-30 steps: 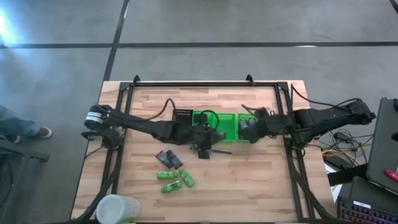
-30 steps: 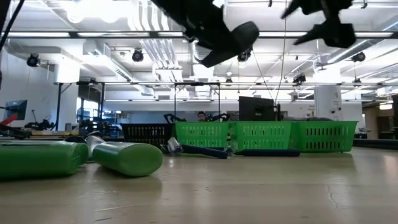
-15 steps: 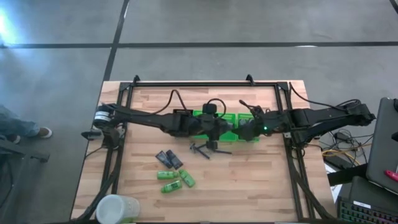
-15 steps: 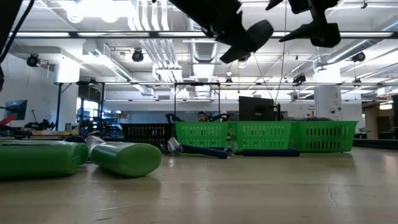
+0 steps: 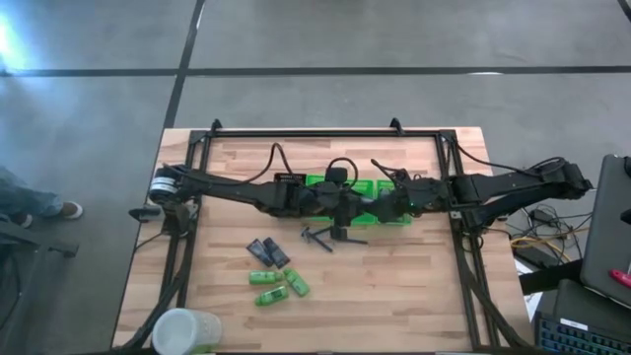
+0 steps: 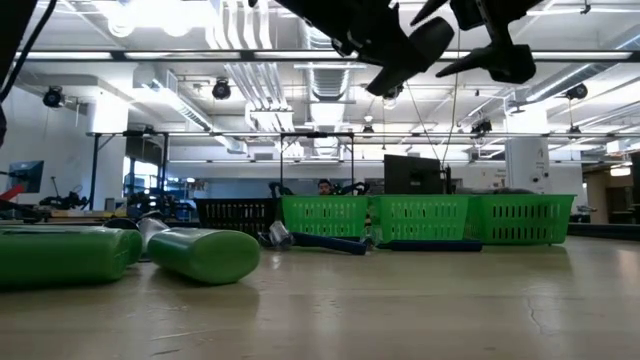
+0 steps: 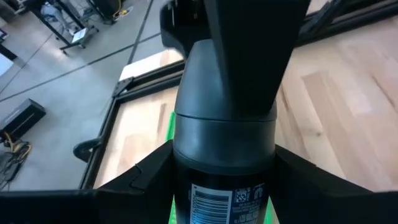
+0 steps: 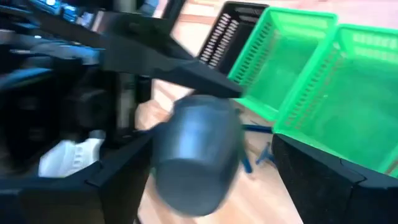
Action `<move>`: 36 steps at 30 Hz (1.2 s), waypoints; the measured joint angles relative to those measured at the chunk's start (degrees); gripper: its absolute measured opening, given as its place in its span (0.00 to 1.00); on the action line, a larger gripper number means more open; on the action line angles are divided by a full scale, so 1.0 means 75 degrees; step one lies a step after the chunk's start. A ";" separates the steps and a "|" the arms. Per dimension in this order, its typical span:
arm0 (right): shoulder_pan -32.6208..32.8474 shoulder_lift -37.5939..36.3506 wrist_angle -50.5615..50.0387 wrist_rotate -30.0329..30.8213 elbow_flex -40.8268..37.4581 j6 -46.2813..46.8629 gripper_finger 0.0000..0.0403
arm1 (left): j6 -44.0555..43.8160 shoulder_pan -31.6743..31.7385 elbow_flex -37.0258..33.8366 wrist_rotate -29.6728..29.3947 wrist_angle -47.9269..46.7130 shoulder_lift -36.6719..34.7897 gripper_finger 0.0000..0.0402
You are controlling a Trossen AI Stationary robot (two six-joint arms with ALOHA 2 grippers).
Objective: Pick & Place Travel size toiletries
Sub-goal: Put the gray deodorant into the right green basket
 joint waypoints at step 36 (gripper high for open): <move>0.0323 -0.0417 -0.4897 0.2078 -0.0025 0.0990 0.49 | -0.1665 -0.0154 -0.0717 -0.1335 -0.2914 -0.1249 0.70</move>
